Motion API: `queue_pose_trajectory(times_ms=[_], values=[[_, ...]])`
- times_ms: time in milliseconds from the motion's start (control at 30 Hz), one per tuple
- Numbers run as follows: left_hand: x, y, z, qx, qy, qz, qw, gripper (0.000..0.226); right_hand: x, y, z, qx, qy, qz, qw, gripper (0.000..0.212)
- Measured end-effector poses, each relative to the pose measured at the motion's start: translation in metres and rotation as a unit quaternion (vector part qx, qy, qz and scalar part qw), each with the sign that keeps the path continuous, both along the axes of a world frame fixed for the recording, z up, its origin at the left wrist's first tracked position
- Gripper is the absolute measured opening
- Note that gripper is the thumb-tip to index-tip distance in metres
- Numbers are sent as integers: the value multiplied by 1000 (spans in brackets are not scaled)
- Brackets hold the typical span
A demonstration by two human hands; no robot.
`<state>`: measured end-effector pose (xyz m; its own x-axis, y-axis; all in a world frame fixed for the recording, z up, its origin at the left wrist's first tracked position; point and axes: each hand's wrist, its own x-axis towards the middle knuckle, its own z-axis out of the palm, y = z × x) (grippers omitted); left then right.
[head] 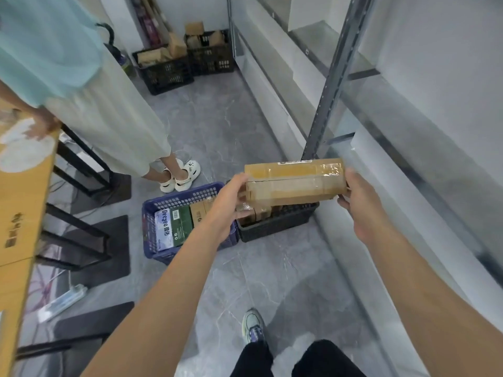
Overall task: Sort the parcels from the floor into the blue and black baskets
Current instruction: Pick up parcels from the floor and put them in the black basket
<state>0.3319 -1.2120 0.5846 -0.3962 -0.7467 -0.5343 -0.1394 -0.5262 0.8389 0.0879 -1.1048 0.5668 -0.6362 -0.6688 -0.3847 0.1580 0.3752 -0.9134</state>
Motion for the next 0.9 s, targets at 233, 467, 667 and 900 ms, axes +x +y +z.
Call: queue_pose_trajectory(times_ms=[233, 467, 667, 900], values=[[-8, -66, -43, 40, -40, 1, 998, 43, -12, -70, -35, 37, -9, 14, 999, 45], [-44, -124, -89, 82, -80, 27, 993, 33, -54, -147, -102, 92, -37, 59, 993, 65], [-86, -179, -146, 125, -114, 64, 983, 43, -99, -208, -167, 136, -72, 109, 982, 58], [-117, -215, -233, 179, -150, 102, 967, 36, -132, -253, -246, 192, -72, 162, 965, 33]])
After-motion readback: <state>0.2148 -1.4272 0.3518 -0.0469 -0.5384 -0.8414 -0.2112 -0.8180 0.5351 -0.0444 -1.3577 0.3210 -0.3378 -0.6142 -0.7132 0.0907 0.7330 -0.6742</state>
